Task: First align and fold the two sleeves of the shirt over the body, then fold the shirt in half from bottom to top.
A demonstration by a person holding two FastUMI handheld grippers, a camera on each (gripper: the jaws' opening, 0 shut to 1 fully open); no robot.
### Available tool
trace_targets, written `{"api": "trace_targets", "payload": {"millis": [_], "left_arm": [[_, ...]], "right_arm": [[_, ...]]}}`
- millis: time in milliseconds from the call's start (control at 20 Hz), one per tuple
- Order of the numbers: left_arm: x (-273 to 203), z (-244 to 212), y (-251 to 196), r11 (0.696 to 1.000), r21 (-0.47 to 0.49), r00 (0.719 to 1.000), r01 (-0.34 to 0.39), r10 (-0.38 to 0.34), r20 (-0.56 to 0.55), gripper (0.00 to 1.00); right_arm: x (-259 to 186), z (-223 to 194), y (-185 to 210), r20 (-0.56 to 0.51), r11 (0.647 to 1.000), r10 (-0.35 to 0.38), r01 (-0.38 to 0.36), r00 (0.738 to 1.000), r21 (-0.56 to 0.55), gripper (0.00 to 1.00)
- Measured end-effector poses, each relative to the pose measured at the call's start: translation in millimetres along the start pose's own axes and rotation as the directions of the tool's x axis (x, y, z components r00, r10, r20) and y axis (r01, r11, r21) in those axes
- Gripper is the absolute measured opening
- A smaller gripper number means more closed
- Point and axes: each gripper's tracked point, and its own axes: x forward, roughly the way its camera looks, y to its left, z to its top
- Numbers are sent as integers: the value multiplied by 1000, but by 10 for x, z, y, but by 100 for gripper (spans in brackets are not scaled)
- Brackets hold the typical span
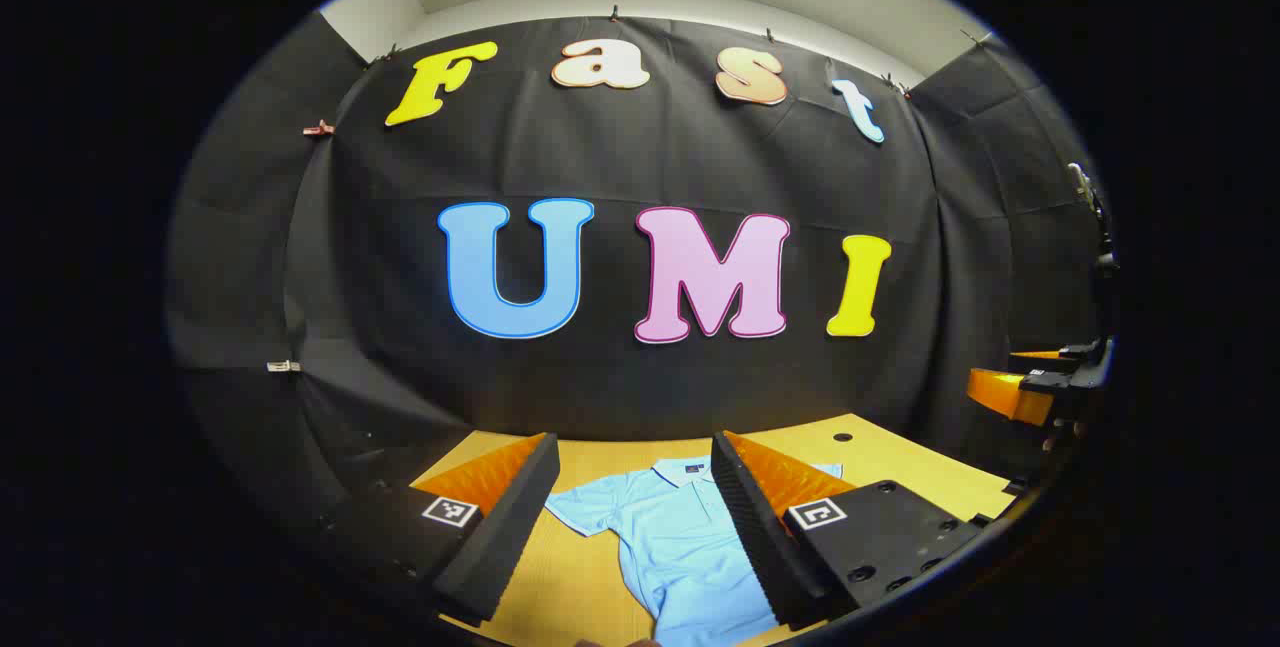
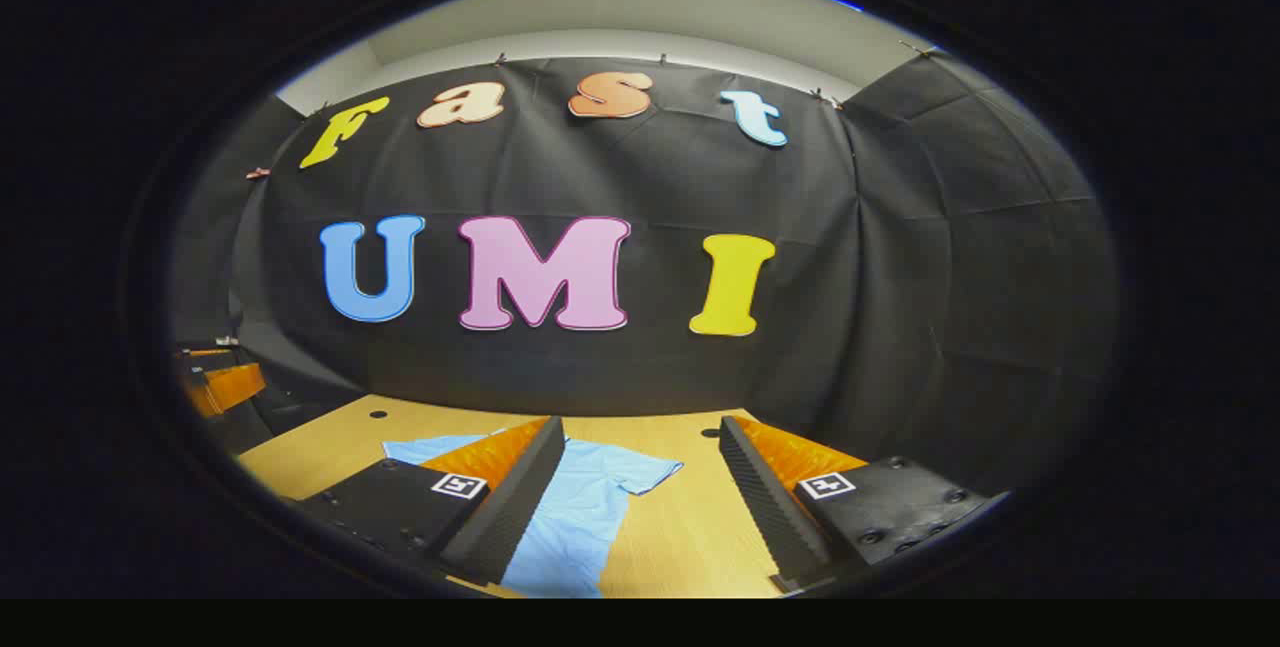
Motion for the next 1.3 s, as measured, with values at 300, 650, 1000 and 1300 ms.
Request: {"api": "trace_targets", "payload": {"millis": [300, 650, 1000, 1300], "left_arm": [[10, -37, -16, 1000, -5, 1000, -14, 14, -12, 97], [24, -50, -54, 1000, 8, 1000, -18, 18, -13, 97], [101, -99, -48, 999, 20, 999, -30, 30, -25, 97], [209, -277, 91, 996, 17, 994, -86, 87, -64, 97]], "right_arm": [[71, -40, 31, -13, 1000, 25, -25, 1000, 14, 97], [167, -156, 122, -39, 998, 54, -54, 998, -7, 97], [430, -359, 181, -96, 995, 92, -96, 991, -33, 97], [899, -692, 199, -178, 988, 125, -139, 976, -65, 97]]}}
